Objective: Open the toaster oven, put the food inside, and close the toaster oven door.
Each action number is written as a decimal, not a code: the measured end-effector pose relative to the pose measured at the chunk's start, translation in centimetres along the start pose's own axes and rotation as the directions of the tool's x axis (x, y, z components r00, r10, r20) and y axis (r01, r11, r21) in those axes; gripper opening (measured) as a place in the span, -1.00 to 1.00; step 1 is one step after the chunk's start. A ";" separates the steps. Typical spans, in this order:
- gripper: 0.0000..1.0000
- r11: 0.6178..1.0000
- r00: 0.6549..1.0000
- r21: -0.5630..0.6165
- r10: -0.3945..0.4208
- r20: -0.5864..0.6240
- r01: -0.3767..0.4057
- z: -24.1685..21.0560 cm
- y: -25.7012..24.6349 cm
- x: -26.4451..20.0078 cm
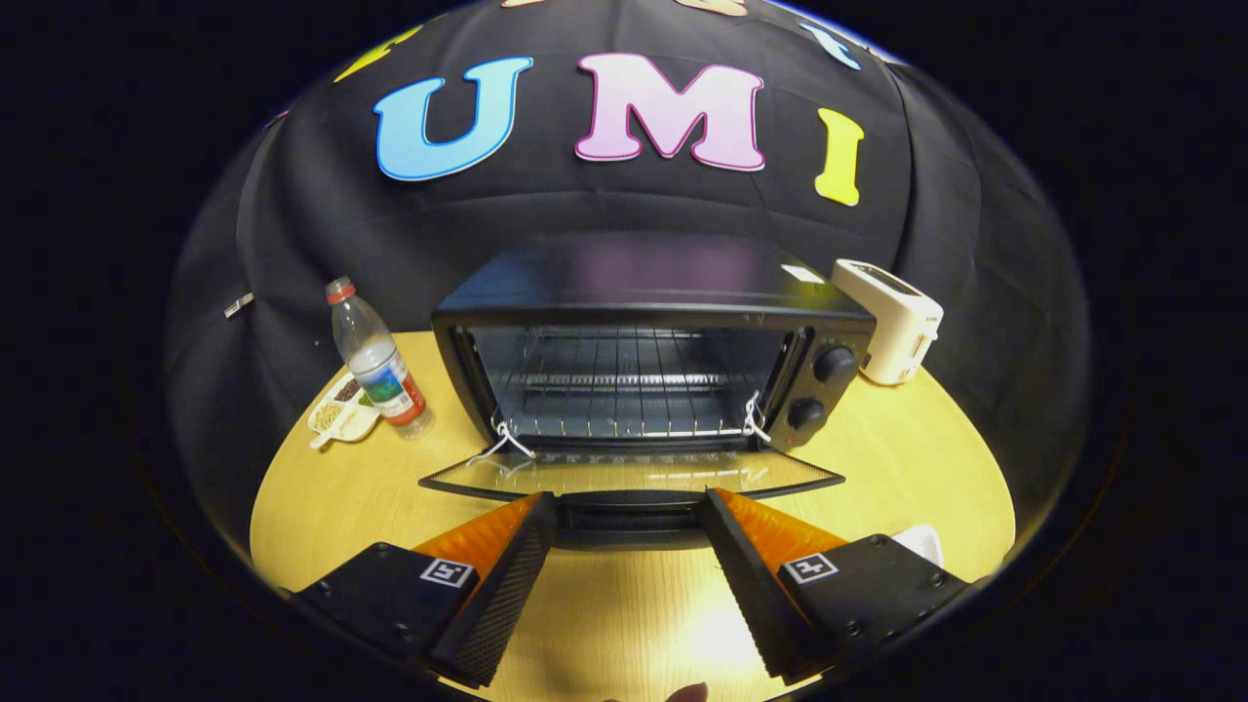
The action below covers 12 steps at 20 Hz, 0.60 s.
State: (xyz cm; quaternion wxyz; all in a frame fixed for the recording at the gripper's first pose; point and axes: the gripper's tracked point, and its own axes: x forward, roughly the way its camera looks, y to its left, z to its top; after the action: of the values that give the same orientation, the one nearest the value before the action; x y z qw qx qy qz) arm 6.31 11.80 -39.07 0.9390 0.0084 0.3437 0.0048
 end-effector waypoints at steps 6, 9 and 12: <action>0.98 1.000 0.988 -0.008 0.018 -0.153 -0.020 -5.9 -0.1 -0.6; 0.97 0.999 0.989 0.011 0.035 -0.141 -0.034 -5.6 -0.3 -1.5; 0.97 0.998 0.988 0.027 0.067 -0.137 -0.064 -5.4 -0.2 -2.1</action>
State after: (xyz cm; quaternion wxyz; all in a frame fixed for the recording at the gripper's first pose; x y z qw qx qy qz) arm 1.25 11.63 -41.88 0.9121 0.0299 0.4076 0.0323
